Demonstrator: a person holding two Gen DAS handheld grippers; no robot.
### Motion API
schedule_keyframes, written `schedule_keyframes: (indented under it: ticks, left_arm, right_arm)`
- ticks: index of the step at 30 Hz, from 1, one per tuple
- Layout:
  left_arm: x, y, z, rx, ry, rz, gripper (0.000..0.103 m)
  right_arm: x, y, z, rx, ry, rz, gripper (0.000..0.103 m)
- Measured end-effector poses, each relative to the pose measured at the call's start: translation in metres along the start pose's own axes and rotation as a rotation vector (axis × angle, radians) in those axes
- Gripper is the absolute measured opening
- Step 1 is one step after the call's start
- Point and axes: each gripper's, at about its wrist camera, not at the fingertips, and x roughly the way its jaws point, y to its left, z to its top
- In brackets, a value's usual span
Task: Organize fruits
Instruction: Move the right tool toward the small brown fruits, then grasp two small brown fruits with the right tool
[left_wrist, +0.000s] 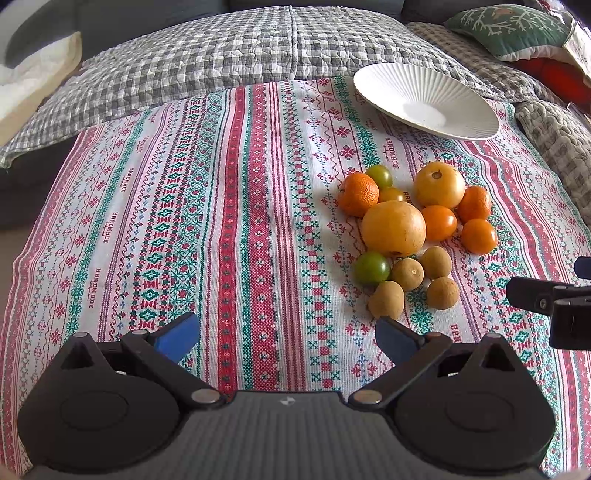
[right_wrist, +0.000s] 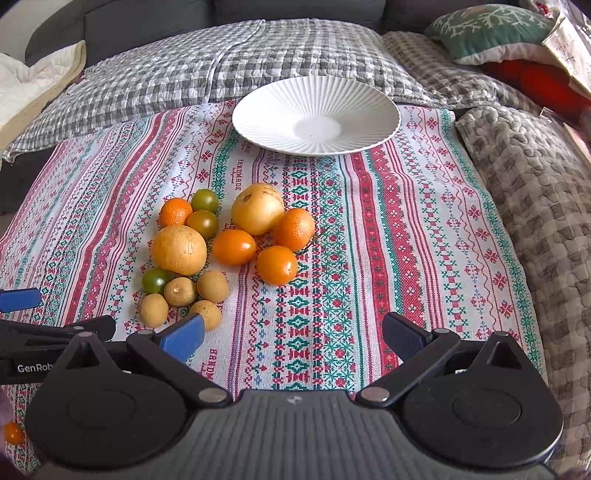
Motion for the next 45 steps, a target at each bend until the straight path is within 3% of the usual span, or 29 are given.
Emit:
schedule_keyframes:
  ticks: [13,18,24,29,33,38,41,45]
  left_arm:
    - [0.000,0.000,0.001,0.006,-0.037,-0.044,0.094]
    - [0.011,-0.002,0.003,0.037,-0.058,-0.124,0.091]
    - [0.021,-0.010,0.001,0.078,-0.049,-0.209,0.067]
    - [0.025,-0.016,-0.001,0.096,-0.048,-0.263,0.046]
    - [0.026,-0.021,-0.001,0.106,-0.068,-0.289,0.036]
    - [0.034,-0.028,0.000,0.123,-0.065,-0.298,0.016]
    - [0.036,-0.029,0.002,0.109,-0.063,-0.293,0.013]
    - [0.035,-0.029,0.002,0.101,-0.057,-0.285,0.012]
  right_arm:
    - [0.007,0.000,0.003,0.029,0.025,0.012,0.101]
    - [0.018,0.000,0.005,0.057,0.049,0.072,0.087]
    - [0.033,0.001,0.005,0.092,0.104,0.153,0.063]
    - [0.032,0.002,0.003,0.117,0.105,0.236,0.053]
    - [0.032,0.002,0.002,0.163,0.110,0.312,0.044]
    - [0.040,0.006,0.000,0.195,0.138,0.343,0.031]
    - [0.043,0.010,0.000,0.189,0.148,0.337,0.022]
    - [0.038,0.014,-0.001,0.165,0.134,0.309,0.022]
